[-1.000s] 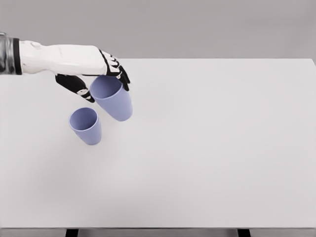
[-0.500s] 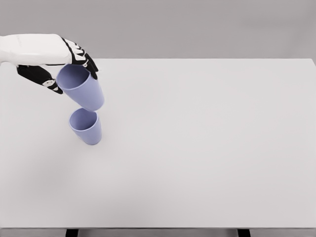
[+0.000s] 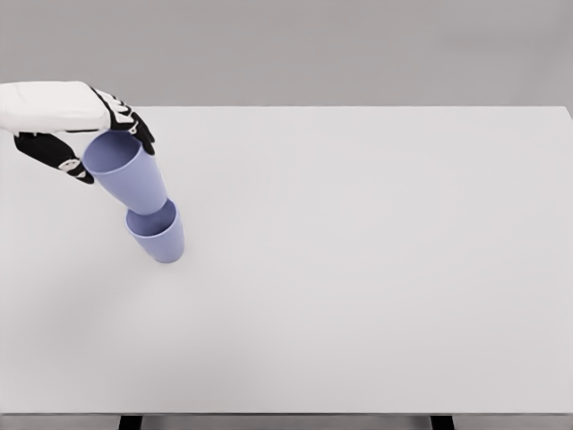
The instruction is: Place the right cup on the left cup with left arm
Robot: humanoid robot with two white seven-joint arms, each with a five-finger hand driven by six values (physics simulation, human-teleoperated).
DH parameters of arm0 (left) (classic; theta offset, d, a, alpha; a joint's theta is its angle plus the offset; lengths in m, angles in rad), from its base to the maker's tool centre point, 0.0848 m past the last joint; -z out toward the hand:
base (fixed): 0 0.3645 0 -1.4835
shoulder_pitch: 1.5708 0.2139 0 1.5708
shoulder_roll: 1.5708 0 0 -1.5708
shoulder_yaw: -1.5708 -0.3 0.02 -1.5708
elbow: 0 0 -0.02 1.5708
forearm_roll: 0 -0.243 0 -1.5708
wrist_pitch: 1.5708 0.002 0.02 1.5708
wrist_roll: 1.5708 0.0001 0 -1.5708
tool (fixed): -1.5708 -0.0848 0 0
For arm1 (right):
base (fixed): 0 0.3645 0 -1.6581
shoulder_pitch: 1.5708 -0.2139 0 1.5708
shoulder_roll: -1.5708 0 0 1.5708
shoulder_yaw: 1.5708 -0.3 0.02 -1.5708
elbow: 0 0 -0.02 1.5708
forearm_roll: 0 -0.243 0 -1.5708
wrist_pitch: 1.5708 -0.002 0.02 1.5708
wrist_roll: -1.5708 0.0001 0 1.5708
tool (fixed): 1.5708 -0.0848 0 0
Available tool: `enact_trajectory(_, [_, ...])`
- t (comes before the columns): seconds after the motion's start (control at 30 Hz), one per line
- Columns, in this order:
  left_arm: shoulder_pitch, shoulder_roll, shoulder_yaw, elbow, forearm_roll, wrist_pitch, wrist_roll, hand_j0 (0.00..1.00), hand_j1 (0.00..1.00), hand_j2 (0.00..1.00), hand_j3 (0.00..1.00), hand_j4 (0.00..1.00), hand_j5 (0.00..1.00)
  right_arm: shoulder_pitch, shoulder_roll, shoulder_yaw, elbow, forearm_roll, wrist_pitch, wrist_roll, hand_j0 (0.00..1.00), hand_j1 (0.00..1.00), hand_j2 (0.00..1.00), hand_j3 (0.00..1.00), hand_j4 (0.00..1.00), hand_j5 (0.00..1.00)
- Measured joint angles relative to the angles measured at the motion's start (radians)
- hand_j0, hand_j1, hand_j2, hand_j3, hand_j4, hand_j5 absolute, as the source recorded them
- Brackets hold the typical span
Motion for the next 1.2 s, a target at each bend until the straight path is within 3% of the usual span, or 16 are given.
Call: enact_trajectory(1.2, [0.052,-0.014,0.012,0.014,-0.022,0.001,0.004,0.71,0.71,0.71,0.71,0.71,0.71,0.0,0.0,0.0,0.0,0.0,0.0,0.0,1.0,1.0,1.0,1.0,1.0,1.0])
